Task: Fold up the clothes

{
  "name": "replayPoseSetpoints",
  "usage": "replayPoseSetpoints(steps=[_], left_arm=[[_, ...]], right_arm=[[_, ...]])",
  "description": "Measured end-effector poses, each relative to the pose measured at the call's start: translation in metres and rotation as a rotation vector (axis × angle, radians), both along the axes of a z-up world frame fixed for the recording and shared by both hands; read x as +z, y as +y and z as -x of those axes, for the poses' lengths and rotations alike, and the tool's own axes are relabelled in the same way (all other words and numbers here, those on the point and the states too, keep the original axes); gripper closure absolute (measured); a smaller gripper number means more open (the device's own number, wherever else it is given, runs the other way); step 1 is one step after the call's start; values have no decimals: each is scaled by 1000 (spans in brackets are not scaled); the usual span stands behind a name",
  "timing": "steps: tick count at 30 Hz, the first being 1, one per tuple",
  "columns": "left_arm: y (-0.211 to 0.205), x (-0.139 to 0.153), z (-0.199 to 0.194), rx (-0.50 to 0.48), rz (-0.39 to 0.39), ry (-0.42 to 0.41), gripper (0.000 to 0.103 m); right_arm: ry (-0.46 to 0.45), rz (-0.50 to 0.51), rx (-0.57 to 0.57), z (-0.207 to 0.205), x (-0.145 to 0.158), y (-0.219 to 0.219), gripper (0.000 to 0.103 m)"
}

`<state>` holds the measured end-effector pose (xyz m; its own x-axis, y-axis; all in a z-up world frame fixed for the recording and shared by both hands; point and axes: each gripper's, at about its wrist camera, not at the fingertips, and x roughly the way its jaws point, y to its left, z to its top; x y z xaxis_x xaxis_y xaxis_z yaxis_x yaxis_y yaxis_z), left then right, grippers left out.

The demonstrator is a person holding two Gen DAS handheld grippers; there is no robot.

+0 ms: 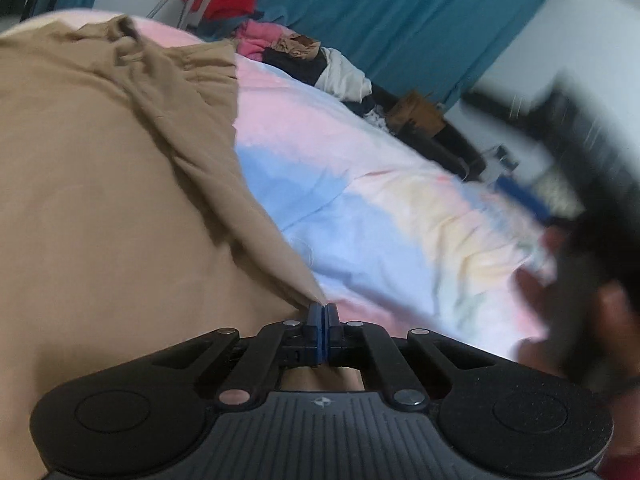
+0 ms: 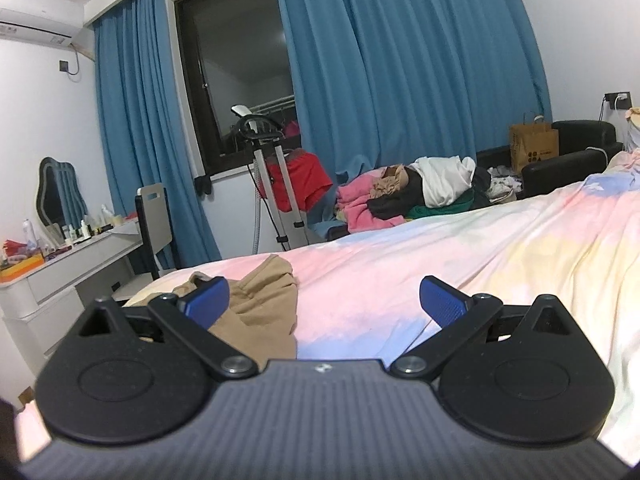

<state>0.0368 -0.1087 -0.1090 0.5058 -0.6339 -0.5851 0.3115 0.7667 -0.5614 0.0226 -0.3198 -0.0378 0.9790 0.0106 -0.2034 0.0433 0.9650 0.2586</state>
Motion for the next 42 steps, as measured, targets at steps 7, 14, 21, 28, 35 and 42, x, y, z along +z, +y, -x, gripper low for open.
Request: replayPoseSetpoints(steps=[7, 14, 21, 28, 35, 42], left_arm=[[94, -18, -21, 103, 29, 194, 103], [128, -54, -34, 142, 42, 280, 101], [106, -49, -18, 51, 3, 215, 54], [87, -49, -2, -32, -37, 182, 71], [91, -33, 10, -131, -92, 112, 100], [100, -34, 14, -188, -232, 131, 99]], right_arm=[[65, -8, 42, -9, -7, 12, 0], [145, 53, 102, -16, -14, 41, 0], [183, 57, 156, -23, -19, 63, 0], [152, 79, 150, -22, -19, 77, 0], [104, 106, 160, -16, -16, 87, 0], [71, 141, 184, -12, -13, 97, 7]])
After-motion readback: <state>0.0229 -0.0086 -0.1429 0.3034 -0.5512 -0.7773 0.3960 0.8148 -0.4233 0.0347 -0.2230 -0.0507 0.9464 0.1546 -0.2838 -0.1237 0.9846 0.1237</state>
